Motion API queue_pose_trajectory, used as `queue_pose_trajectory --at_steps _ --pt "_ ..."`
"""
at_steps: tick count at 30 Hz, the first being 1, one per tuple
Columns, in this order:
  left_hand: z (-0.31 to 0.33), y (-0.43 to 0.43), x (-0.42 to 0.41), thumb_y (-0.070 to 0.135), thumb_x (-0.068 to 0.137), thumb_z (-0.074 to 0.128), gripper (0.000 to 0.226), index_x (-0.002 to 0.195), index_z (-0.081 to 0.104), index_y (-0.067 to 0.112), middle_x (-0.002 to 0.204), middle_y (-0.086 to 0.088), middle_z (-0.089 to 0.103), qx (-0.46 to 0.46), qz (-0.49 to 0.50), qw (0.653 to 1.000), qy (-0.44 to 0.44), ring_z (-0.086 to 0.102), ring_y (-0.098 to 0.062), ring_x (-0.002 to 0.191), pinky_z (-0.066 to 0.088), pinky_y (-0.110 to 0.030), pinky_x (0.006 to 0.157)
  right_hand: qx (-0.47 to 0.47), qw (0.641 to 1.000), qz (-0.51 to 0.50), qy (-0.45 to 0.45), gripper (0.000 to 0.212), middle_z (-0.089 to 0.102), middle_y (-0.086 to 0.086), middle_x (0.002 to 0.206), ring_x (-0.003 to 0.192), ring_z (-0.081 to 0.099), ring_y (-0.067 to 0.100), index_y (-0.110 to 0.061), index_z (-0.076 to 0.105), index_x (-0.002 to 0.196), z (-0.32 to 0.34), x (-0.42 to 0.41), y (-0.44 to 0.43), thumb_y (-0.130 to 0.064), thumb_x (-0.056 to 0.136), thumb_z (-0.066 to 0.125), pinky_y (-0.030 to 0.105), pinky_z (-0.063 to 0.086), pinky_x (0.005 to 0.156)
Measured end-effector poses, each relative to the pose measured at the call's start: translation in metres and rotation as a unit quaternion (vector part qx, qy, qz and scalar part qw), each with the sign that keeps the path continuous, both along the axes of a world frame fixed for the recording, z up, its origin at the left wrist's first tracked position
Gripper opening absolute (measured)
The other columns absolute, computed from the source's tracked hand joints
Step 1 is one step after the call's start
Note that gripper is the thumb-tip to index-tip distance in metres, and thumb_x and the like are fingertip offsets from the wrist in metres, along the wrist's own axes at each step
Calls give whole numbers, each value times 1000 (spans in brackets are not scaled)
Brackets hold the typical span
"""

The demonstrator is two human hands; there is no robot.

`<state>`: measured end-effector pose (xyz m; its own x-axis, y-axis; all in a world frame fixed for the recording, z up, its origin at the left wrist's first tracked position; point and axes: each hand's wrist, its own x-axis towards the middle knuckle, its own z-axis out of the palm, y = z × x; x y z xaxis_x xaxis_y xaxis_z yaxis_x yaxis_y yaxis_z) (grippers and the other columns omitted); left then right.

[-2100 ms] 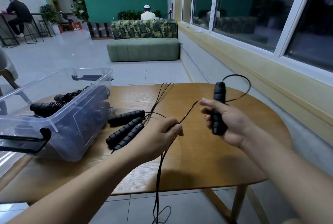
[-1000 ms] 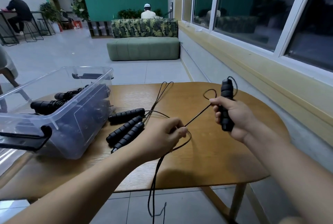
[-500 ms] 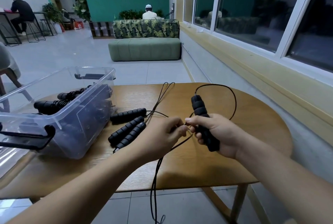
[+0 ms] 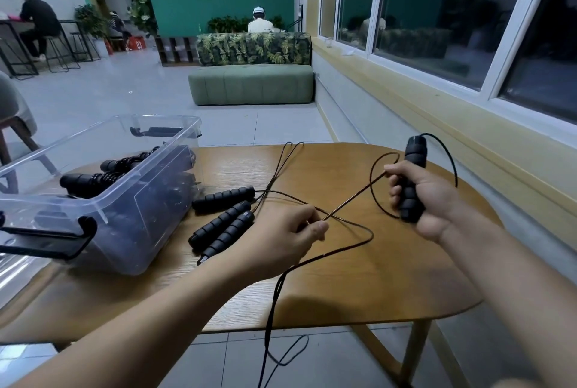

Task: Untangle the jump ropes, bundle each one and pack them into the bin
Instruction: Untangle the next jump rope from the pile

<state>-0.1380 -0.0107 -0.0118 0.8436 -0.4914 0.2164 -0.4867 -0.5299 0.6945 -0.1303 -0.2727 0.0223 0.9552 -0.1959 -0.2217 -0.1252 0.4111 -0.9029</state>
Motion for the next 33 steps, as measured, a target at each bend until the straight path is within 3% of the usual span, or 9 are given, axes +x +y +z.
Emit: queue_pose_trajectory --at_steps 4,9,14,18,20,27,33 --pt "1 0 -1 33 107 60 26 86 70 21 60 -1 63 -6 -2 1000 4 56 -9 52 43 -27 53 -19 998 51 27 17 66 -2 77 57 58 8 -18 68 94 -7 -1 1 -27 91 82 18 50 49" --pt "2 -2 -3 33 108 60 26 86 69 22 56 5 59 -27 1 1000 12 53 -8 49 40 -24 52 -112 978 173 30 42 65 2 81 65 58 10 -1 74 119 -16 -18 30 -32 91 83 22 50 59" --pt "1 -2 -4 33 108 60 24 89 70 23 63 3 63 -7 -17 1000 -8 56 -7 54 43 -27 55 -180 955 233 -31 30 68 9 85 69 60 15 -4 72 112 -14 -31 48 -25 93 81 27 50 63" --pt "-3 -3 -3 35 107 61 23 90 70 23 61 6 60 -16 -28 999 4 56 -9 53 44 -31 55 -200 954 218 -44 32 67 10 82 69 60 16 5 71 115 -13 -32 51 -18 94 79 30 49 65" --pt "-4 -4 -2 37 106 63 21 91 70 24 60 9 59 -9 -22 1000 6 54 -8 54 44 -32 55 -203 956 207 -39 28 67 8 81 68 59 16 0 71 112 -11 -30 49 -19 93 81 31 48 66" --pt "-3 -2 0 38 106 61 20 93 70 25 60 8 60 -2 -15 1000 21 54 -8 55 45 -32 58 -54 995 84 4 21 62 0 73 56 54 8 -13 63 104 -1 -11 17 -15 91 80 17 48 51" --pt "-2 -2 0 36 106 61 21 90 70 26 60 5 58 -22 -15 999 21 54 -12 55 46 -41 57 -54 994 97 8 20 69 1 80 61 58 9 -15 68 99 -5 -11 19 -24 90 82 19 49 52"
